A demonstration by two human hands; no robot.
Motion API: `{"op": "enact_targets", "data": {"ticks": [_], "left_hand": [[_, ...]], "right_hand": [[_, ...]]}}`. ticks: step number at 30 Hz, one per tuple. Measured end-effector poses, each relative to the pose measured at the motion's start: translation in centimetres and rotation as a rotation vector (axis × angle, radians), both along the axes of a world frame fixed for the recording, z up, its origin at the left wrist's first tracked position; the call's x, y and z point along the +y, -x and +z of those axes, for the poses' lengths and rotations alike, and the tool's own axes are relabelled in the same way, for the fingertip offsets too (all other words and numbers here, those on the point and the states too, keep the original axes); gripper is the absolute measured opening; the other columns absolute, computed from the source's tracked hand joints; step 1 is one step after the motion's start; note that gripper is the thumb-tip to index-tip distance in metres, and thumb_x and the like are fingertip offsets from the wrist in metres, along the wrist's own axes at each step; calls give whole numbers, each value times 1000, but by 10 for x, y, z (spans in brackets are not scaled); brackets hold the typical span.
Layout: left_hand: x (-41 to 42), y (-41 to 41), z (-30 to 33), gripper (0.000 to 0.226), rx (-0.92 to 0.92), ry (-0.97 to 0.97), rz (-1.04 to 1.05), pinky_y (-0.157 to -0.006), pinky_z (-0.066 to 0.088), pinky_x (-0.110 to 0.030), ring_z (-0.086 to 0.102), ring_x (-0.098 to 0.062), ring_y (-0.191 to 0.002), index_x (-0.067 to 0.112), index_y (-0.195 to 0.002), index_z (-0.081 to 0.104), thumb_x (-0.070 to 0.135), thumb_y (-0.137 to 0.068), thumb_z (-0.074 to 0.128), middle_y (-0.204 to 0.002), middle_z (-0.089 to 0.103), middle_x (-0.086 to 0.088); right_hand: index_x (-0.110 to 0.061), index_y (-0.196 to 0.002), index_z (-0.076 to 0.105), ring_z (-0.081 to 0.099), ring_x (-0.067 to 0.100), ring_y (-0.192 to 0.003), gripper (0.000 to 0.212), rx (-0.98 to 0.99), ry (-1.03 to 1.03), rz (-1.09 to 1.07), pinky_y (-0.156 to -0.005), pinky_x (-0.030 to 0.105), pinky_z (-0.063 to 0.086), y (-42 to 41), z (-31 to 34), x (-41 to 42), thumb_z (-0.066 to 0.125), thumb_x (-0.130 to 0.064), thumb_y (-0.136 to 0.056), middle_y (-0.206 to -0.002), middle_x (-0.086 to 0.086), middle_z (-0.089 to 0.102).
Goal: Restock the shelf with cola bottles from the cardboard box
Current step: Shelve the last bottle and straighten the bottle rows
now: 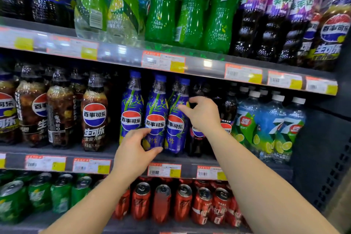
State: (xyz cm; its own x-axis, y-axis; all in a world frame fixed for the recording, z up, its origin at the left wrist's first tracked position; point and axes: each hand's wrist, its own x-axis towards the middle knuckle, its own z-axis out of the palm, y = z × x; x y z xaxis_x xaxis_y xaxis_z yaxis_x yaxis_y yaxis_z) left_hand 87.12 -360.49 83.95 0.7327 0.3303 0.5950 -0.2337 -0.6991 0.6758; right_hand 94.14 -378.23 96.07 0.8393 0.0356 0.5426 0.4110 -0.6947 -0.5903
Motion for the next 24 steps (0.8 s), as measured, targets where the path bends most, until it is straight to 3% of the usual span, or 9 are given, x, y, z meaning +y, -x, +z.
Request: {"op": "enact_targets", "data": {"ticks": [3,5,9,11,14,16,20,24], "left_hand": [[3,-3,-1,64,-11,9,46,-83,52,-39,59,-17,-95,33,-114,57,52,-56,78,-104,60,7],[3,-5,0,65,-10,29,55,-81,53,-41,58,-16,-93,35,-114,55,55,-55,74,-103,58,8],[2,-8,-2,71,-7,56,62,-84,53,-41,58,-15,-96,32,-119,52,54,-56,76,-108,59,6],[3,-9,-2,73,0,54,69,-85,52,-40,58,-15,-98,31,-121,52,51,-57,78,-111,59,5],[4,-11,-3,73,-4,36,88,-84,52,-40,58,-16,-100,30,-122,51,48,-58,80,-111,60,5],[5,-11,-3,74,-6,29,89,-84,52,-39,58,-16,-100,30,-123,50,46,-58,81,-112,60,4],[8,-12,-2,79,14,20,85,-82,52,-40,57,-15,-96,28,-129,47,45,-60,82,-114,58,4],[10,-12,-1,80,23,-13,90,-77,52,-35,56,-11,-89,30,-131,46,44,-61,82,-115,57,7]], "right_hand": [[-24,-101,68,69,27,-81,41,42,-14,18,-73,32,55,-1,2,6,67,-56,-76,-87,3,73],[-23,-86,63,68,25,-70,45,44,-2,-12,-68,35,56,0,1,13,66,-65,-70,-77,-1,70],[-21,-87,62,68,23,-64,40,69,-20,7,-64,39,57,-2,-3,14,69,-58,-74,-74,0,69],[-20,-88,62,67,20,-50,32,101,-64,103,-58,35,57,-4,-4,10,69,-50,-79,-64,2,68],[-21,-93,61,62,16,-38,23,119,-99,212,-39,22,44,-5,-9,6,63,-43,-86,-55,1,64],[-25,-103,60,61,15,-37,22,129,-121,251,-34,17,37,-5,-13,5,60,-42,-89,-55,0,63],[-35,-136,46,58,10,-38,49,95,-186,268,-40,16,43,-6,-25,5,59,-44,-90,-58,0,66],[-30,-144,39,59,6,-39,61,34,-263,250,-44,7,41,-7,-32,2,62,-43,-88,-55,-1,66]]}}
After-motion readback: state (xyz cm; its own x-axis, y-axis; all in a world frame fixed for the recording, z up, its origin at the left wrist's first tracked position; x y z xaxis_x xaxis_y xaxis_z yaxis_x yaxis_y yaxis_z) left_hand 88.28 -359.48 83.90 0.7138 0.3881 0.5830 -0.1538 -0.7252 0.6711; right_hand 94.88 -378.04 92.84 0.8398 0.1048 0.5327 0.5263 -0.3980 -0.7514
